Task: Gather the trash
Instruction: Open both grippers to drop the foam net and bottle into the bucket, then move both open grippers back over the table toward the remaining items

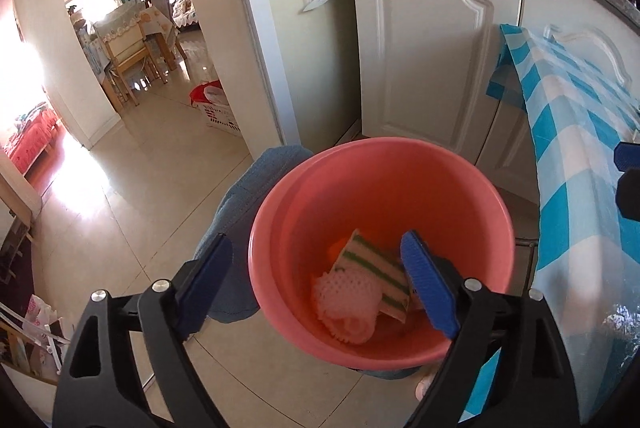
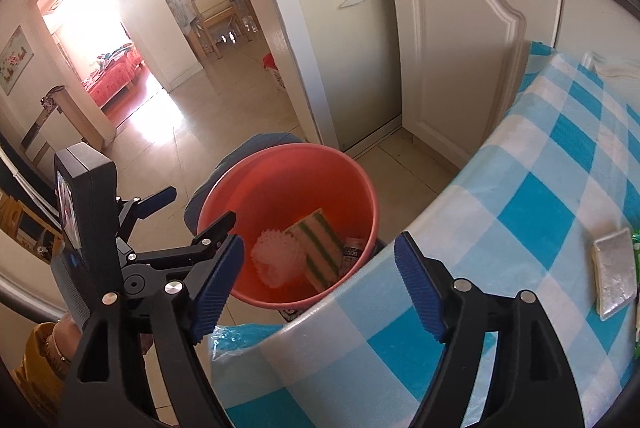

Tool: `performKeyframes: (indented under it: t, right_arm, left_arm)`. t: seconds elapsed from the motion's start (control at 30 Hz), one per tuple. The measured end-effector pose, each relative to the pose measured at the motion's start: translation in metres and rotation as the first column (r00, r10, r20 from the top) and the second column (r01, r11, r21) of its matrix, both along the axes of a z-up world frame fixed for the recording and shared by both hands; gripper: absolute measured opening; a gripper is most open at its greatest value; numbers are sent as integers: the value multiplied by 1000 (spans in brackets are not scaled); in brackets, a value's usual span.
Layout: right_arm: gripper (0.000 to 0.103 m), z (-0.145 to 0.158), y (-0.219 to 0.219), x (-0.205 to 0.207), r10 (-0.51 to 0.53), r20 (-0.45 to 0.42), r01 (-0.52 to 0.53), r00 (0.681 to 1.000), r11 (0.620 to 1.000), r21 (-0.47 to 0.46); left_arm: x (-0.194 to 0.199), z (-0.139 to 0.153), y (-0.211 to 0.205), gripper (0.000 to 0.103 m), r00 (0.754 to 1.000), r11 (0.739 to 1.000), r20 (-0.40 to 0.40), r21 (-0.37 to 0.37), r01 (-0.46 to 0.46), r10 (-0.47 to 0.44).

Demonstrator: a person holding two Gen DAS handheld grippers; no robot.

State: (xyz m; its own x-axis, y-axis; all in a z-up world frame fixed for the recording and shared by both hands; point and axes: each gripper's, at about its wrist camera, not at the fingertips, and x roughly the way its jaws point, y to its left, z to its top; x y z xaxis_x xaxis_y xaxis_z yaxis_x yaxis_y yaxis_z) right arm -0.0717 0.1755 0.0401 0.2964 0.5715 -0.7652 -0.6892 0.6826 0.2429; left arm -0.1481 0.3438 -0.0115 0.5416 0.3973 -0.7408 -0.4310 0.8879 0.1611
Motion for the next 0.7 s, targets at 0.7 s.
performKeyframes:
  t: [0.7]
  right_arm:
    - [88,29,-114,-4,-212,33,207,977,971,118]
  left_arm:
    - [20,54,-70,93,988,990,81,57,128,-132]
